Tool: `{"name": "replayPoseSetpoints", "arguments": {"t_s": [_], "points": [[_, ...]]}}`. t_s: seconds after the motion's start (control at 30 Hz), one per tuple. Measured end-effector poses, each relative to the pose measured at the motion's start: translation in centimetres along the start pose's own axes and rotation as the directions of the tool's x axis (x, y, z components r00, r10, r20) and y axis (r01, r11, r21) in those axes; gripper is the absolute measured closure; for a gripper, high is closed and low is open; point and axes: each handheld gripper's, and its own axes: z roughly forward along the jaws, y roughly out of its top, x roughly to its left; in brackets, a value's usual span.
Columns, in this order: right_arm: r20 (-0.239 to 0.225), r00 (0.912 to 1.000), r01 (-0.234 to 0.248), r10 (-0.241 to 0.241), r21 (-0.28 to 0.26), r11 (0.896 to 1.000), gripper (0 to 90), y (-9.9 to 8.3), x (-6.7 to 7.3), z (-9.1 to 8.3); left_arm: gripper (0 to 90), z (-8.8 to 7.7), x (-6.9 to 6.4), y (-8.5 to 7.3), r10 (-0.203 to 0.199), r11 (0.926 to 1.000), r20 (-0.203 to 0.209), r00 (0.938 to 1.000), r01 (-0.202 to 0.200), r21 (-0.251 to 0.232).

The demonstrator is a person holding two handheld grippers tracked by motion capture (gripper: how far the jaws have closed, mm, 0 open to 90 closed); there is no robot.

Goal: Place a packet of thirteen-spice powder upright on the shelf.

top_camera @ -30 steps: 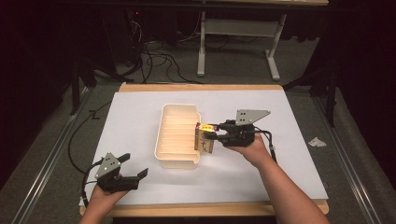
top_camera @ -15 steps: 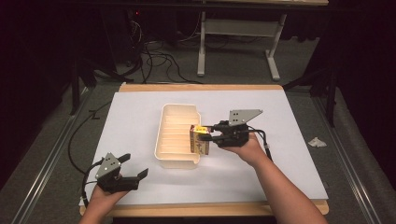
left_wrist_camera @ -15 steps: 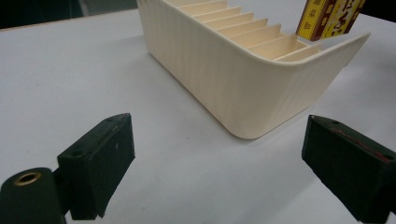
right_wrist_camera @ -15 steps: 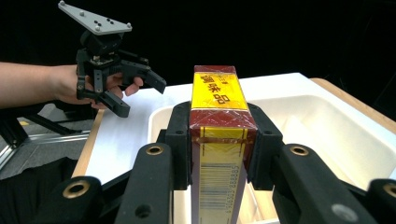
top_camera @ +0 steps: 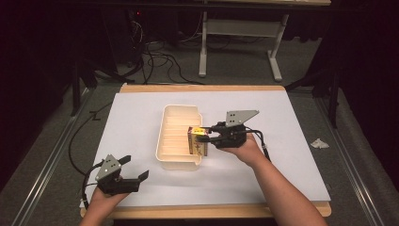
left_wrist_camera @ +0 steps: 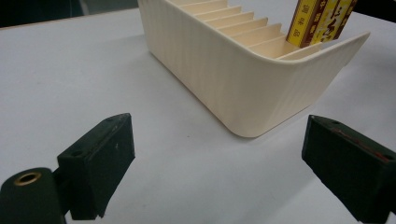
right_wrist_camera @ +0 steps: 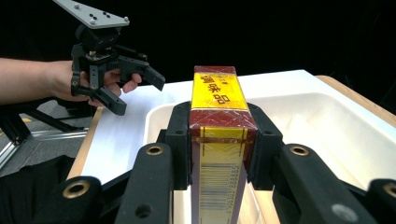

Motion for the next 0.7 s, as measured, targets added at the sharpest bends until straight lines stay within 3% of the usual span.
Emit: {"name": "replayPoseSetpoints", "arguments": {"t_s": [0.7], "points": [[-0.029,0.9988,0.04,-0.04,-0.004,0.999,68.3,0.4,0.0,2.9,10.1,-0.3,0.0,0.0,-0.003,1.0,0.002,1.0,0.003,0.003]]}}
